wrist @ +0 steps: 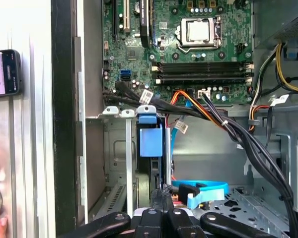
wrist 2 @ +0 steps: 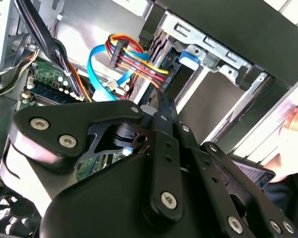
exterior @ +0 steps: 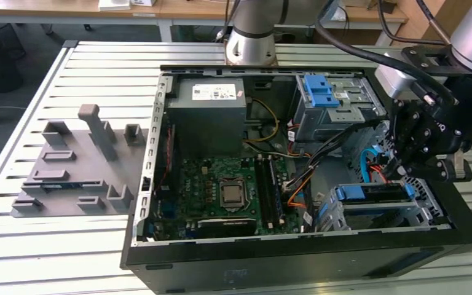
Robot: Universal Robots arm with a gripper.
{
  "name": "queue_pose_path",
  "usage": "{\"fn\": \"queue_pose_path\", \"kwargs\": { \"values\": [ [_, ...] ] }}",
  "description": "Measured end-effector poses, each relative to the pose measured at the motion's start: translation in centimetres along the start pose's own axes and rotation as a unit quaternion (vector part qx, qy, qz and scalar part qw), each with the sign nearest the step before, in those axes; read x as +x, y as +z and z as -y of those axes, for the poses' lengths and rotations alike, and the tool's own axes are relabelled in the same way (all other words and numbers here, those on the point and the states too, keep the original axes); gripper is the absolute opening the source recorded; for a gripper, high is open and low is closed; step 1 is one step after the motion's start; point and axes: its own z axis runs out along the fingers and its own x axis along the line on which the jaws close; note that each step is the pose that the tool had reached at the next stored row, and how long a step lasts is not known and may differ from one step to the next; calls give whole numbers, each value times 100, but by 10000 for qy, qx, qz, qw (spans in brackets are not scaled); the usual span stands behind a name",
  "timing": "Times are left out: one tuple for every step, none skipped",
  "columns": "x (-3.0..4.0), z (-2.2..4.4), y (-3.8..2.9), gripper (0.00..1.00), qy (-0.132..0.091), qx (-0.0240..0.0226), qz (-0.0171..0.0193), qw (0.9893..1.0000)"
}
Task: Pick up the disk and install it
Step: 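Insert the second disk wire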
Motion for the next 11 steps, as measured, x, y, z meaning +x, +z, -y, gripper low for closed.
{"fn": "queue_pose_path", "kwargs": {
  "values": [
    [1,-14,0,11,0,0,1,10000],
    [2,-29,1,11,0,0,3,10000],
    [3,-43,1,11,-1,0,5,10000],
    [4,-50,-4,11,0,0,3,10000],
    [4,-55,-13,11,0,0,3,10000],
    [4,-56,-25,11,-1,0,4,10000],
    [4,-57,-44,11,-1,0,4,10000],
    [5,-59,-65,11,-1,0,4,10000],
    [6,-60,-85,11,0,0,4,10000],
    [7,-63,-101,11,0,0,4,10000],
    [7,-69,-107,11,0,0,7,10000]
  ]
}}
